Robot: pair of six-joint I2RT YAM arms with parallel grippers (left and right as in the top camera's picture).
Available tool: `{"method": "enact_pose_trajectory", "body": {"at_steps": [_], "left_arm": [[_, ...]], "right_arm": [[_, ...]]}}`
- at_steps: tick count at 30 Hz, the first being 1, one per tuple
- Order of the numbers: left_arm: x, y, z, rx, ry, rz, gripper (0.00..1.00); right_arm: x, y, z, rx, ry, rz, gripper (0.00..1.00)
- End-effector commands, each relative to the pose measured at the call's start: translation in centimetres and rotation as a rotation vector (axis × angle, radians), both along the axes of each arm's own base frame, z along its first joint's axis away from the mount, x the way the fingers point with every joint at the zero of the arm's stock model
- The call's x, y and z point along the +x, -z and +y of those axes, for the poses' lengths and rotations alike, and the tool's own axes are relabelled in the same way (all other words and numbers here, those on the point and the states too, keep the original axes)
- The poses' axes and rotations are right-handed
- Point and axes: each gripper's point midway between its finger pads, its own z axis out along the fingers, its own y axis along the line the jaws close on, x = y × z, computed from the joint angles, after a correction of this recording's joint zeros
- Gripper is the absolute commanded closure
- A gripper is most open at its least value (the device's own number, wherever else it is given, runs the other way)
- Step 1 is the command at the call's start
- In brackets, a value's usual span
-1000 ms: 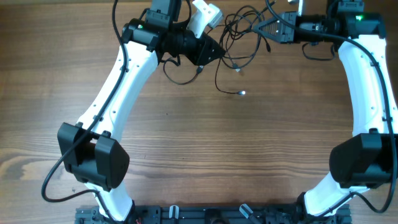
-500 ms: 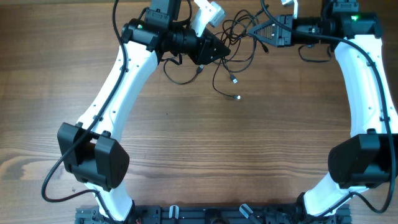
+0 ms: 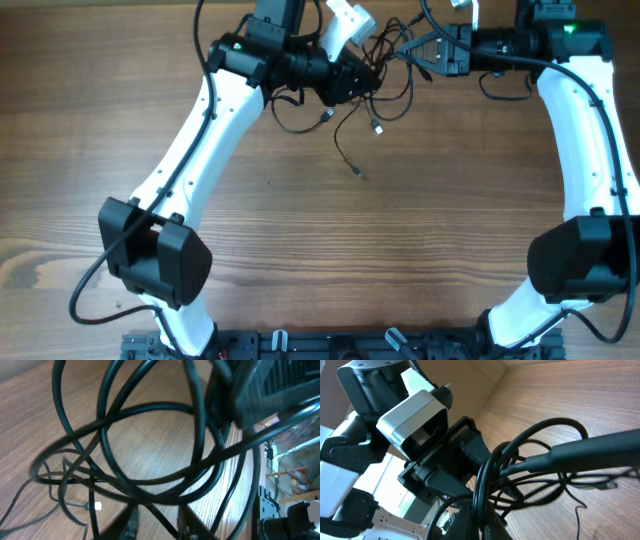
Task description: Untangle cables
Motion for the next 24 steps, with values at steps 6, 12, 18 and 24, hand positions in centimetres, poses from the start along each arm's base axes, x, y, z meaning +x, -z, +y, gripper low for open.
{"method": "enact_pose_trajectory", "body": {"at_steps": [6, 12, 18, 24], "left_arm": [[0.8, 0.5, -0.3, 0.024, -0.046, 0.000, 0.96], [2.2, 1.5, 1.0, 0.091, -0.144, 0.004, 0.96], [4.2, 1.4, 4.1, 0.101, -0.261, 0.031, 0.96], [5.1, -1.1, 7.5, 0.081, -0.333, -0.007, 0.96]], "right_arm": [[-1.2, -2.2, 0.5, 0.033, -0.038, -0.072, 0.96], [-0.9, -1.5, 0.2, -0.005, -0.011, -0.061, 0.95], [1.0, 1.3, -1.3, -0.173, 0.126, -0.006, 0.95], [2.0, 2.6, -2.4, -0.259, 0.203, 0.014, 0.96]]}}
